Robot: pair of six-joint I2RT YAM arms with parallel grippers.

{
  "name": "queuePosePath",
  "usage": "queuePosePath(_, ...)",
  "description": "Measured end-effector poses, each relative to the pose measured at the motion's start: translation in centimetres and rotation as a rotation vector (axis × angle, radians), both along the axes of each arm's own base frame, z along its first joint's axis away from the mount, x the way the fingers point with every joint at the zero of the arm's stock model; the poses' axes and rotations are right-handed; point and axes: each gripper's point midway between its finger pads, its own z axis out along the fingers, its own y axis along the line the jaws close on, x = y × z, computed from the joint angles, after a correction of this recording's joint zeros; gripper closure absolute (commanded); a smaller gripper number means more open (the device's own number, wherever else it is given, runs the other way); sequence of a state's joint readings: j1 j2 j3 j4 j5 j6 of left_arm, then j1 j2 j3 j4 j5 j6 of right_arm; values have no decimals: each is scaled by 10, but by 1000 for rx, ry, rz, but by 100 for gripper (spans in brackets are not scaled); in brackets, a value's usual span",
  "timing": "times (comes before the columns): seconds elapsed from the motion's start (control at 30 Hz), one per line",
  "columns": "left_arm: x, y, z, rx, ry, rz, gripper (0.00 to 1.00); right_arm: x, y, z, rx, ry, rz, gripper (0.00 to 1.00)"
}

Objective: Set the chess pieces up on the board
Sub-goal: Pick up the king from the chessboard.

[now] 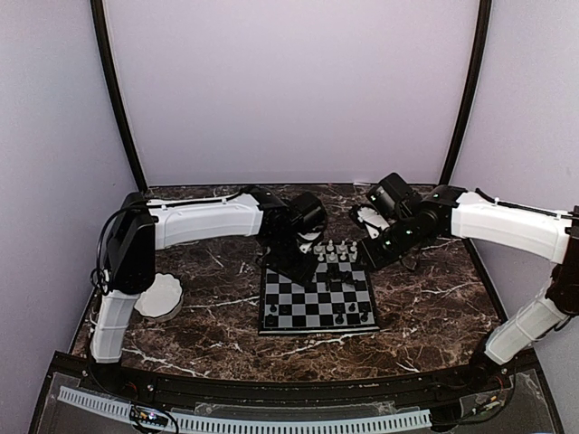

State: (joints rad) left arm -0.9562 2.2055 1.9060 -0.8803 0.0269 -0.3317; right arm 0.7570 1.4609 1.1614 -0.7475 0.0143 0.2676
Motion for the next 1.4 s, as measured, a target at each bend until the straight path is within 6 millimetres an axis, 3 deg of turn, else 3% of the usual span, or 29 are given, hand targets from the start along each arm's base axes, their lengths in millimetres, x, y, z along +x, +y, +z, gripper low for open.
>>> queuePosePath(0.33,10,-12,-8,4,-15,-21,46,-2,0,-4,10,18,2,69)
queuePosePath(0.6,14,-11,-32,52,-8,-18,54,-2,-1,-5,18,28,4,69)
queuePosePath(0.8,16,-10,-32,59,-21,-21,61,-2,-3,-8,16,34,2,69)
queuePosePath(1.07,17,-11,-33,60,-24,-35,78,0,-3,-11,11,41,1,69)
queuePosePath(1.4,20,-15,-26,39,-53,-70,84,5,-5,-12,27,47,-17,69)
